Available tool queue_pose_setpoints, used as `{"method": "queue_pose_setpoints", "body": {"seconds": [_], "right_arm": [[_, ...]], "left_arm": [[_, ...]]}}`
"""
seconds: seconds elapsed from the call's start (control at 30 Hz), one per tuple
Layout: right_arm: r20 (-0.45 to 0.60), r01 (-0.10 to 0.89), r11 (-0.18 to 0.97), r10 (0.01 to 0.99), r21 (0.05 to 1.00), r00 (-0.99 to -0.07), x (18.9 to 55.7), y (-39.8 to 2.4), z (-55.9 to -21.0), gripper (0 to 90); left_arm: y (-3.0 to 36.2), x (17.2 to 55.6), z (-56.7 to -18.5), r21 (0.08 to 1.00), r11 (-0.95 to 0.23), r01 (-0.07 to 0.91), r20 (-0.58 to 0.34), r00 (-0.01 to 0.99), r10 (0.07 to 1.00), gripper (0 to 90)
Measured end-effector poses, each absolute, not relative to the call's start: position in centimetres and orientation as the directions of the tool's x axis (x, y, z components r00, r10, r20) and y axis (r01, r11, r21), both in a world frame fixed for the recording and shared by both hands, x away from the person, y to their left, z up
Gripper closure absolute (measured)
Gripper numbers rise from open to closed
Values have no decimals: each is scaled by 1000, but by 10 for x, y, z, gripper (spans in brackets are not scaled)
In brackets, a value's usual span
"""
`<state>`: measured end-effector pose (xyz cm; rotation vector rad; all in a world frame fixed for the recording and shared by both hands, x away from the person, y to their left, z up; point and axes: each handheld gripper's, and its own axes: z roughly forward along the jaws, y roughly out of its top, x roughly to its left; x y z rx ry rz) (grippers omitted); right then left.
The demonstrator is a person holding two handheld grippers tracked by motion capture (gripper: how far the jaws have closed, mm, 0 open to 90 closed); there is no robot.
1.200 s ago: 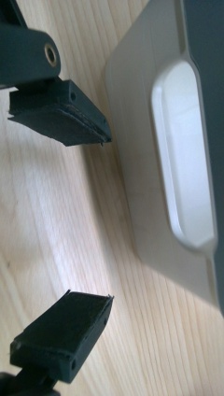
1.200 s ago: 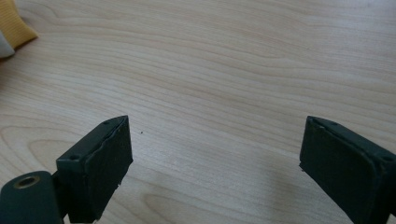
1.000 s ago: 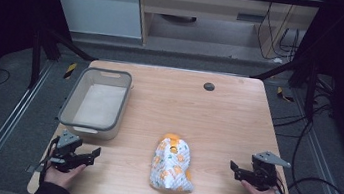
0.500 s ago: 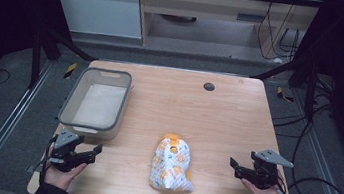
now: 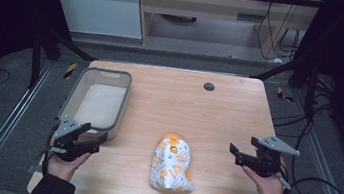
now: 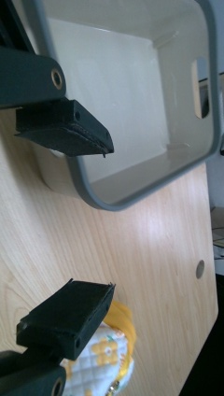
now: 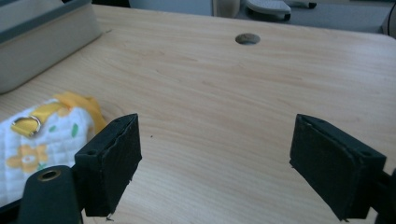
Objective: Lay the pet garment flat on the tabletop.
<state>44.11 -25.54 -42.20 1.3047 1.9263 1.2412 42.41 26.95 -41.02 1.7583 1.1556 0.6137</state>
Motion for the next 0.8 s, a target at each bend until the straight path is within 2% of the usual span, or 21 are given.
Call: {"method": "queue_pose_setpoints", "body": {"seconds": [0.43, 0.8], "right_arm": [[72, 403, 140, 881, 905, -468, 458, -227, -394, 170], [88, 418, 164, 849, 894, -521, 465, -204, -409, 214]], "left_arm": [[227, 441, -392, 903, -176, 391, -47, 498, 866, 295], [188, 452, -401, 889, -234, 394, -26, 554, 832, 327]]}}
